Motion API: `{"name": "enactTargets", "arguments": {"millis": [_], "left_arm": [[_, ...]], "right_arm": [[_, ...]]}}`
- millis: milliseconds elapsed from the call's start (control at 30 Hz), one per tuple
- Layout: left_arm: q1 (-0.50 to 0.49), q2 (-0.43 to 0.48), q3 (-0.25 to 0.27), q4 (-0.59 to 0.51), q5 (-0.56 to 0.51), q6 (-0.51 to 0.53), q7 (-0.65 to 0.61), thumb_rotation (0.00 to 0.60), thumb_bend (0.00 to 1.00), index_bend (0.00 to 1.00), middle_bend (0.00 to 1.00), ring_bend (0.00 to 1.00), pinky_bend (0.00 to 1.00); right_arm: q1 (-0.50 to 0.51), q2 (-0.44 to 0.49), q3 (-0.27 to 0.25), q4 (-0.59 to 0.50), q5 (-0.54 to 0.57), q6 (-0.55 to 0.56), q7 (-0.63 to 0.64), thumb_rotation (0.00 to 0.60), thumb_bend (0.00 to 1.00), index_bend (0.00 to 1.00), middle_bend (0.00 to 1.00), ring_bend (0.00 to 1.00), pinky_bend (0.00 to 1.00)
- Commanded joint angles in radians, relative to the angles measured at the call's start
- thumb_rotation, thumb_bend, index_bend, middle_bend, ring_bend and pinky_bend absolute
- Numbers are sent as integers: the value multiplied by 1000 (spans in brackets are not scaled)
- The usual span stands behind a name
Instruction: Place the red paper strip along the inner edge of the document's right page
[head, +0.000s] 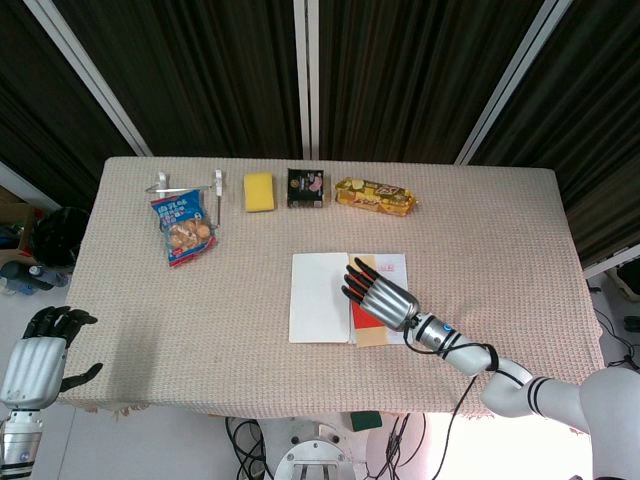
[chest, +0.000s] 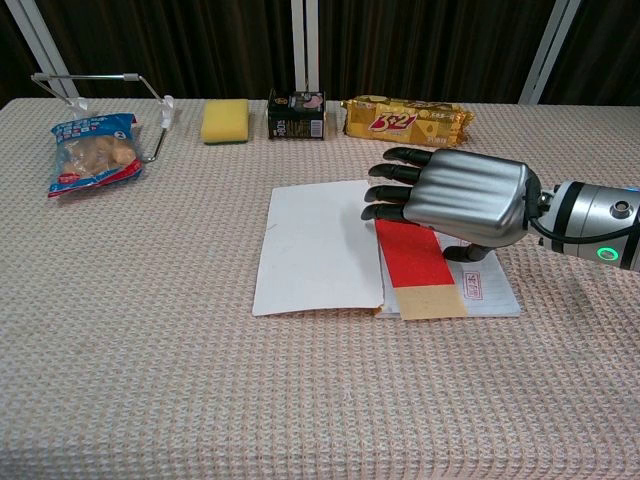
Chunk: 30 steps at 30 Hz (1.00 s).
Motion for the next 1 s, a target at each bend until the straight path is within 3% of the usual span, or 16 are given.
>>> {"name": "enactTargets", "arguments": {"millis": [33,233,500,767,1000], "left_arm": [[-1,-1,-1,2,0,-1,-2,600,0,322,266,169,159],[2,-3,2,11,0,1,-9,600,0,322,266,169,159],[3,-8,1,14,1,3,-12,600,0,322,266,169,159],[6,-4,2,7,1,7,-5,600,0,322,266,169,159],[11,-4,4,10,2,12,-9,600,0,322,266,169,159]], "right_arm": [[-3,-5,1,1,6,0,-3,600,176,98,69,0,0],[-20,25,-5,-37,-3,39,-1,600,176,58,54,0,0],[-47,134,-60,-199,-61,100,71,600,176,47,36,0,0],[-48,111,-85,-234,-91,84,109,600,167,23,17,0,0],[-33,68,-74,-217,-89,52,135,600,87,15,8,0,0]]}}
